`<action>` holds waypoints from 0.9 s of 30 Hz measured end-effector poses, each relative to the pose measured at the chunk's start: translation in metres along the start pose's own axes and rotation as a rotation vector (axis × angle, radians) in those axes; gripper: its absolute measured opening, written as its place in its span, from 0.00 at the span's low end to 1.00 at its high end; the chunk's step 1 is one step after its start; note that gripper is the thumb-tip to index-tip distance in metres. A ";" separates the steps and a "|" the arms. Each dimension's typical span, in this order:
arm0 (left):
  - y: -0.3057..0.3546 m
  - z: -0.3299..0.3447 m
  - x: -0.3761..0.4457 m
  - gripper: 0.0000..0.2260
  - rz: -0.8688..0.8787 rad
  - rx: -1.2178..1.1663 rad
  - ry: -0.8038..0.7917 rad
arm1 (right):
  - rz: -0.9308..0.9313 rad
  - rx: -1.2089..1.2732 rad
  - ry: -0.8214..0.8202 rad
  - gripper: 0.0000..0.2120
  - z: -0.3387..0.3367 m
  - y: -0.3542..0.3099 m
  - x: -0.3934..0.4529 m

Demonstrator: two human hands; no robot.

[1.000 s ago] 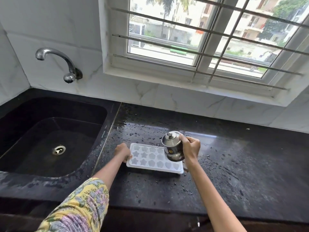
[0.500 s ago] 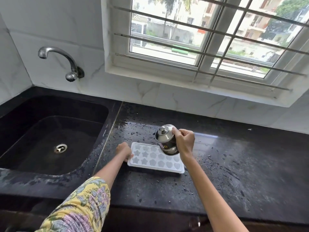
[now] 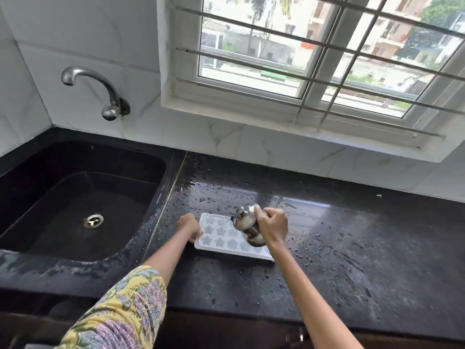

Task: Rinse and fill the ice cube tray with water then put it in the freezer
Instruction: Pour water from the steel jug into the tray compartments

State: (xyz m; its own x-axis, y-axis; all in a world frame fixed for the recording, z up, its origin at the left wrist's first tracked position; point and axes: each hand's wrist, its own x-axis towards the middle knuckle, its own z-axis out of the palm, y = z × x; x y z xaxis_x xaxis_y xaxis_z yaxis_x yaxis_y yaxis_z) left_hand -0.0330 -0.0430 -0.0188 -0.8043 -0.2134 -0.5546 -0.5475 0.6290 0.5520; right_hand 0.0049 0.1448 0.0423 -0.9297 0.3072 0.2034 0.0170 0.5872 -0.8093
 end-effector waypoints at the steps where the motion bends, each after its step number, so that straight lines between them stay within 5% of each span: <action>1: -0.001 0.000 0.002 0.10 0.006 -0.011 -0.004 | -0.003 0.001 0.005 0.25 -0.001 -0.001 0.000; 16: -0.002 -0.003 0.007 0.07 -0.003 -0.027 0.000 | -0.068 0.033 0.045 0.26 -0.007 -0.011 0.005; 27: -0.001 -0.003 0.009 0.09 -0.021 -0.032 -0.013 | 0.092 0.142 0.048 0.23 0.002 0.007 0.006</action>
State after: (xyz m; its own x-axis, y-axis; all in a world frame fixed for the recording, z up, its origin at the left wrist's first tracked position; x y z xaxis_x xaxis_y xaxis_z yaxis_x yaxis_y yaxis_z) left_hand -0.0402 -0.0482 -0.0223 -0.7897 -0.2162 -0.5741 -0.5711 0.6006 0.5596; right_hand -0.0007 0.1492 0.0369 -0.9081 0.3920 0.1476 0.0462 0.4439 -0.8949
